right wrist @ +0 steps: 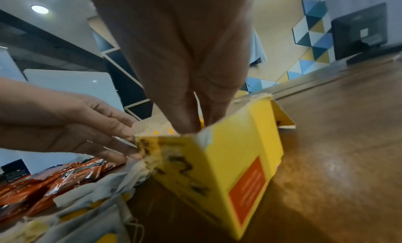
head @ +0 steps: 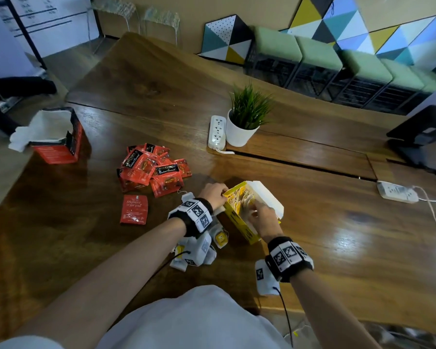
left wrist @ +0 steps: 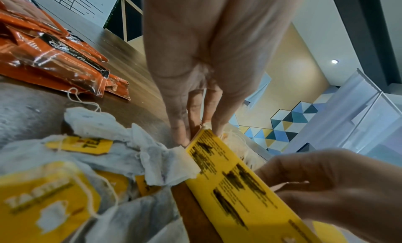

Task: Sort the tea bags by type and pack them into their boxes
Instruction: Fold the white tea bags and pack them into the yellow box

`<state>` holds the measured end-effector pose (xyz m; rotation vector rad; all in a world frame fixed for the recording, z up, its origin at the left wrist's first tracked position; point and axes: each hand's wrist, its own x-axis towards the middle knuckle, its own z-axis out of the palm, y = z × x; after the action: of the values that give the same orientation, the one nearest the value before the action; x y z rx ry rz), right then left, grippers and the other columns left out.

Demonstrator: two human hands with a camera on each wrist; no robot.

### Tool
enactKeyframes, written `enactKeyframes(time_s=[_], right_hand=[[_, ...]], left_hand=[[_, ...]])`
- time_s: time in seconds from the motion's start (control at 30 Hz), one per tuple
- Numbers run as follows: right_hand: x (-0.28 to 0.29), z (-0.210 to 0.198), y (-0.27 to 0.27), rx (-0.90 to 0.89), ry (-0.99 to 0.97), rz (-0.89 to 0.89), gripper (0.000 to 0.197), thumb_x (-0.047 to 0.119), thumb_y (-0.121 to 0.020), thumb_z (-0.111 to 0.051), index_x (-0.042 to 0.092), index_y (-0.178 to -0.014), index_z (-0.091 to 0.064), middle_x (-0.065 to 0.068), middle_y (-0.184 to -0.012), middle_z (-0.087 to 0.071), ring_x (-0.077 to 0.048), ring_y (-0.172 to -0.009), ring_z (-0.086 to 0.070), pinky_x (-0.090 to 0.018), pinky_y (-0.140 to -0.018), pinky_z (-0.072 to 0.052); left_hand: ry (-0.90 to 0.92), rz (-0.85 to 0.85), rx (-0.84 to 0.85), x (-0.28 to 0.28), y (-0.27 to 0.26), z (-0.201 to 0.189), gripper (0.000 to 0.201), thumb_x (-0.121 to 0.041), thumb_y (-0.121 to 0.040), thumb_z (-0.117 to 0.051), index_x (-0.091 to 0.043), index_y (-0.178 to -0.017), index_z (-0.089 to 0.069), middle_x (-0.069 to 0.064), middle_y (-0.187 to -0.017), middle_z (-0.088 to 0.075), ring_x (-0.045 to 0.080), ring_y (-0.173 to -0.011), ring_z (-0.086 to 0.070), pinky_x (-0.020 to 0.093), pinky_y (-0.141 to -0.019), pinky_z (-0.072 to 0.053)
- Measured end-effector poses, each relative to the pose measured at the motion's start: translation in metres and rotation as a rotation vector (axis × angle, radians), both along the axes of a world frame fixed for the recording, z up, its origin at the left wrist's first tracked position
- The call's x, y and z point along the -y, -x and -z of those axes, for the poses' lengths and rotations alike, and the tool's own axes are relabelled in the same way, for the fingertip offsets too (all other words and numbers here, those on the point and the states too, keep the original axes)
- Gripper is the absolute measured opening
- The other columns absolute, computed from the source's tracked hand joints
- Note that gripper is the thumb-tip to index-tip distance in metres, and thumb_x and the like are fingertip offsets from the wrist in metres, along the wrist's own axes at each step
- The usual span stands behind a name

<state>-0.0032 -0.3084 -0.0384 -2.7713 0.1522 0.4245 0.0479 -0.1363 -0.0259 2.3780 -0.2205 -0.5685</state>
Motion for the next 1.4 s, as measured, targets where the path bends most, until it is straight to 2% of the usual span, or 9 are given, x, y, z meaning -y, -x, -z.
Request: enactKeyframes(time_s=[0.3, 0.43, 0.5, 0.67, 0.8, 0.97, 1.2, 1.3, 1.4], right_hand=[[-0.008, -0.017, 0.008, 0.052, -0.068, 0.034, 0.024, 0.007, -0.088, -0.055, 0.004, -0.111, -0.057, -0.018, -0.114, -0.060, -0.034, -0.106, -0.056, -0.039, -0.088, -0.046], [-0.027, -0.040, 0.043, 0.387, 0.008, -0.297, 0.027, -0.005, -0.084, -0.054, 0.006, -0.109, -0.059, -0.013, -0.108, -0.057, -0.031, -0.096, -0.057, -0.038, -0.068, -0.051], [-0.046, -0.034, 0.060, 0.317, -0.033, -0.487, 0.027, 0.001, -0.086, -0.057, 0.008, -0.112, -0.059, -0.012, -0.108, -0.058, -0.030, -0.096, -0.058, -0.037, -0.067, -0.053], [-0.068, -0.003, 0.071, -0.030, 0.050, -0.342, 0.071, 0.042, -0.078, -0.069, 0.020, -0.135, -0.033, -0.005, -0.128, -0.042, -0.023, -0.120, -0.041, -0.032, -0.084, -0.047], [-0.075, 0.002, 0.072, -0.014, 0.030, -0.269, 0.074, 0.040, -0.072, -0.075, 0.020, -0.130, -0.035, -0.004, -0.120, -0.045, -0.023, -0.115, -0.042, -0.030, -0.084, -0.044], [-0.076, 0.000, 0.072, -0.079, -0.071, -0.203, 0.058, 0.025, -0.079, -0.071, 0.011, -0.124, -0.036, -0.009, -0.123, -0.052, -0.026, -0.118, -0.046, -0.033, -0.083, -0.043], [-0.068, 0.001, 0.073, -0.094, -0.250, -0.189, 0.049, 0.010, -0.079, -0.069, 0.009, -0.116, -0.038, -0.010, -0.109, -0.059, -0.027, -0.100, -0.059, -0.030, -0.069, -0.043], [-0.061, 0.001, 0.070, -0.090, -0.314, -0.209, 0.046, 0.009, -0.078, -0.069, 0.008, -0.114, -0.040, -0.008, -0.112, -0.056, -0.021, -0.096, -0.055, -0.022, -0.067, -0.037], [-0.052, -0.005, 0.061, -0.139, -0.401, -0.156, 0.038, 0.009, -0.079, -0.069, 0.013, -0.109, -0.047, -0.001, -0.103, -0.057, -0.014, -0.087, -0.051, -0.013, -0.061, -0.038]], left_hand=[[0.098, 0.144, -0.117, -0.046, 0.022, -0.035, 0.045, -0.014, -0.094, -0.050, -0.012, -0.138, -0.041, 0.007, -0.133, -0.055, 0.020, -0.120, -0.053, 0.025, -0.095, -0.040], [0.174, -0.042, -0.132, -0.113, 0.041, -0.042, 0.041, -0.003, -0.094, -0.044, -0.011, -0.135, -0.044, 0.008, -0.128, -0.058, 0.019, -0.114, -0.056, 0.017, -0.084, -0.042], [0.131, -0.090, -0.115, -0.133, 0.056, -0.038, 0.042, 0.001, -0.093, -0.043, -0.010, -0.133, -0.045, 0.010, -0.127, -0.058, 0.019, -0.112, -0.057, 0.011, -0.073, -0.043], [-0.180, 0.043, -0.121, -0.125, 0.091, -0.017, 0.065, -0.028, -0.084, -0.066, -0.015, -0.139, -0.034, 0.010, -0.133, -0.042, 0.023, -0.117, -0.049, 0.031, -0.095, -0.043], [-0.325, 0.070, -0.104, -0.106, 0.105, 0.008, 0.083, -0.034, -0.076, -0.073, -0.010, -0.141, -0.026, 0.012, -0.135, -0.031, 0.027, -0.125, -0.037, 0.037, -0.100, -0.041], [-0.260, -0.072, -0.071, -0.101, 0.102, 0.017, 0.052, -0.010, -0.084, -0.064, -0.008, -0.127, -0.036, 0.015, -0.129, -0.040, 0.030, -0.114, -0.050, 0.036, -0.094, -0.044], [-0.174, -0.183, -0.151, -0.117, 0.096, 0.007, 0.044, -0.012, -0.077, -0.073, -0.005, -0.115, -0.054, 0.013, -0.120, -0.051, 0.024, -0.106, -0.053, 0.024, -0.082, -0.045], [0.007, -0.227, -0.188, -0.123, 0.094, -0.003, 0.020, -0.014, -0.078, -0.073, -0.010, -0.095, -0.063, 0.005, -0.098, -0.061, 0.012, -0.084, -0.057, 0.017, -0.065, -0.044], [0.299, -0.291, -0.243, -0.126, 0.090, -0.013, 0.012, -0.010, -0.080, -0.069, -0.016, -0.088, -0.062, 0.002, -0.088, -0.065, 0.013, -0.081, -0.061, 0.027, -0.078, -0.050]])
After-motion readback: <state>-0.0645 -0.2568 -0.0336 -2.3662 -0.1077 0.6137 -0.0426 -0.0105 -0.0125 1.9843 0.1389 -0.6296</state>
